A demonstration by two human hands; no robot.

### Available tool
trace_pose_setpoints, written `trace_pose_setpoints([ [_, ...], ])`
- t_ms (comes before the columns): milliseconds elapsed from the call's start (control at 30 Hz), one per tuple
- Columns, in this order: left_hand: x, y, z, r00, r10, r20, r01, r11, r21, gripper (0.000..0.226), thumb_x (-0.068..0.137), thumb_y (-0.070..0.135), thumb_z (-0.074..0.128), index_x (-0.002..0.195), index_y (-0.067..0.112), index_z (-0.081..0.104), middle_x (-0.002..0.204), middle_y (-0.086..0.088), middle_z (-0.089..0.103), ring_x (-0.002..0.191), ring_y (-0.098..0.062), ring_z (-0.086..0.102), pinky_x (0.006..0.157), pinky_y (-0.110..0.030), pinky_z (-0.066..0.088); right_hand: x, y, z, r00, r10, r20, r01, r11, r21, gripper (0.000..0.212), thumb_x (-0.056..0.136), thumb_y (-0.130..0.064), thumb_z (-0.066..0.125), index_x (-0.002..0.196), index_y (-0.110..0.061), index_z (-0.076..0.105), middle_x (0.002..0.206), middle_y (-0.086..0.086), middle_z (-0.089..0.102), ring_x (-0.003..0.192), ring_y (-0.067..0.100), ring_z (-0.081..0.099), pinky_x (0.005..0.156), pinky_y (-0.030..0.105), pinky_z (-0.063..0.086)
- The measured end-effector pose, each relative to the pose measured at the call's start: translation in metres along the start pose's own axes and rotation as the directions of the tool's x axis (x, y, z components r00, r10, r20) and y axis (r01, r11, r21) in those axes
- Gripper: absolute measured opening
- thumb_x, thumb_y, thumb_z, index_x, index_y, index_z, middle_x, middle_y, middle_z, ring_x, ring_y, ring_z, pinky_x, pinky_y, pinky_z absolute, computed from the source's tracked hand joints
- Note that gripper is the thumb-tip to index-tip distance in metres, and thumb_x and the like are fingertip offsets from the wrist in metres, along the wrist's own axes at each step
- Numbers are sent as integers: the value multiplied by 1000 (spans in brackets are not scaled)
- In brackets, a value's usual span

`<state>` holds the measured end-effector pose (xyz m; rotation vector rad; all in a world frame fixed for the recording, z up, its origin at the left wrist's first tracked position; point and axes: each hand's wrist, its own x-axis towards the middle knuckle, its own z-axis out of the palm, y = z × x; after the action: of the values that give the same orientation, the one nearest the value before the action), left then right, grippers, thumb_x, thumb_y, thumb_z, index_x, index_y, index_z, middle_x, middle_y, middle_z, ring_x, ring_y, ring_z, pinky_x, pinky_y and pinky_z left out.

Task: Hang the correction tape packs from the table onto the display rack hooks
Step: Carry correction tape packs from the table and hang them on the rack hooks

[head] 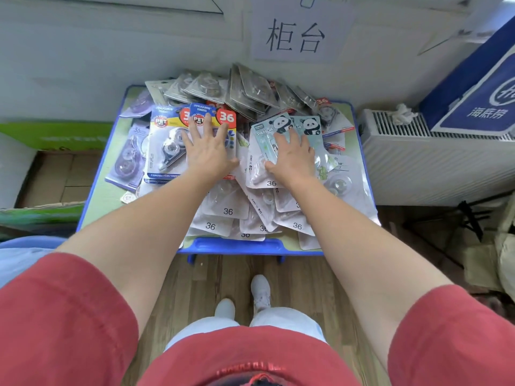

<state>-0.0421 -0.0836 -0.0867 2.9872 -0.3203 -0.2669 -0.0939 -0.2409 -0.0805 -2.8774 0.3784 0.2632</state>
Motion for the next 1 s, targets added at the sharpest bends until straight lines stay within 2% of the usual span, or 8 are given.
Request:
trace_pose_setpoints([
  [167,1,10,3,998,-65,-11,65,998,-8,85,86,52,60,152,26,13,160,-9,-11,143,-46,-13,115,-56,0,3,0,1,999,38,-39,-38,999,-11,71,90,-44,58,148,-20,26,157,14,13,141,37,19,114,43,21],
  [267,0,12,7,996,-89,-9,89,996,-3,86,88,54,55,153,29,4,160,-7,-16,141,-48,-15,115,-57,-3,4,0,1,998,50,-41,-51,999,-18,71,90,-49,57,147,-19,28,156,13,16,139,36,21,113,42,23],
  [367,1,12,7,995,-103,-2,103,995,-3,87,90,56,51,153,30,-3,160,-6,-17,141,-49,-13,115,-57,-2,5,-5,0,996,64,-65,-65,998,-11,65,91,-44,57,145,-19,31,152,14,21,135,36,26,110,41,26],
  [467,0,10,5,995,-98,-3,98,995,-4,85,91,54,52,153,31,-1,160,-6,-14,143,-47,-11,115,-55,-1,5,-9,-2,995,75,-73,-75,997,1,65,89,-42,59,144,-19,32,149,13,25,131,35,31,106,41,30],
  [700,0,0,-15,995,-98,13,98,979,-179,98,76,42,76,151,32,14,159,-9,-7,145,-37,-8,115,-54,7,-1,-17,-11,991,65,-120,-56,995,82,67,88,-41,57,146,-20,31,153,12,22,134,34,29,106,43,31],
  [900,-20,-5,-24,998,-53,-18,47,967,-249,96,75,43,76,150,33,17,159,-8,-8,146,-36,-7,116,-52,5,-28,-22,-10,982,109,-153,-94,990,101,67,89,-43,56,147,-21,29,155,11,19,135,33,27,105,45,33],
  [1000,-37,-6,-25,999,-26,-31,17,965,-262,98,77,44,74,152,32,12,160,-8,-8,146,-35,-6,117,-49,3,-49,-18,-7,978,137,-159,-124,988,88,68,90,-46,55,148,-22,28,155,11,19,136,33,27,106,44,31],
])
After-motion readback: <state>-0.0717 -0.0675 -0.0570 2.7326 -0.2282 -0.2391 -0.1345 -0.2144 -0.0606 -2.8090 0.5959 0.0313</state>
